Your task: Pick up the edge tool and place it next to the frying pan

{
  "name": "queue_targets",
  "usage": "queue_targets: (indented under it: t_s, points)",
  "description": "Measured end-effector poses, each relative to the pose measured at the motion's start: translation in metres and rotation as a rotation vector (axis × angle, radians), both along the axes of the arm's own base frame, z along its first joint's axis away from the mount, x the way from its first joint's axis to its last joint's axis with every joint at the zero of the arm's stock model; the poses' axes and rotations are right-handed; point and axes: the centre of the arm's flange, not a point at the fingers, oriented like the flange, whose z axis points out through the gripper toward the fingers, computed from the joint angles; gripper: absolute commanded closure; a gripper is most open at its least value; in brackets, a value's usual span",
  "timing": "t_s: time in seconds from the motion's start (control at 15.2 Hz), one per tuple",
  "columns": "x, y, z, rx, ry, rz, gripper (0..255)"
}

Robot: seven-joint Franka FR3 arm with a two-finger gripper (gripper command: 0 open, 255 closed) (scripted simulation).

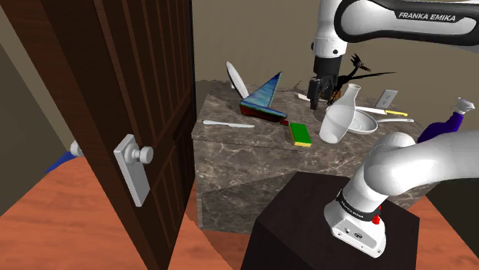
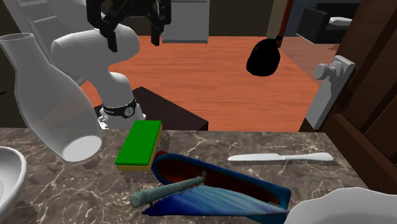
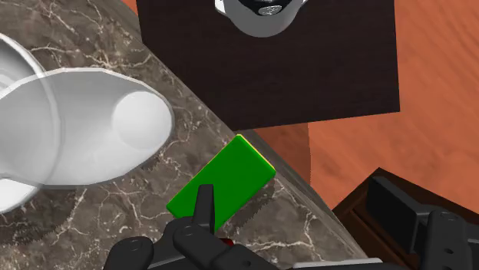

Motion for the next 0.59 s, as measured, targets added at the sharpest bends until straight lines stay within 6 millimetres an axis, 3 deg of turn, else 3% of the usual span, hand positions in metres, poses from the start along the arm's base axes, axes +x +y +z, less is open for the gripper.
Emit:
queue_targets:
  t_s: [0.2,0.59]
  points:
    - [0.010,0.000,-0.011,0.007,-0.012,0.029,0]
    - [0.062,0.001,-0.048,0.042,-0.083,0.170,0]
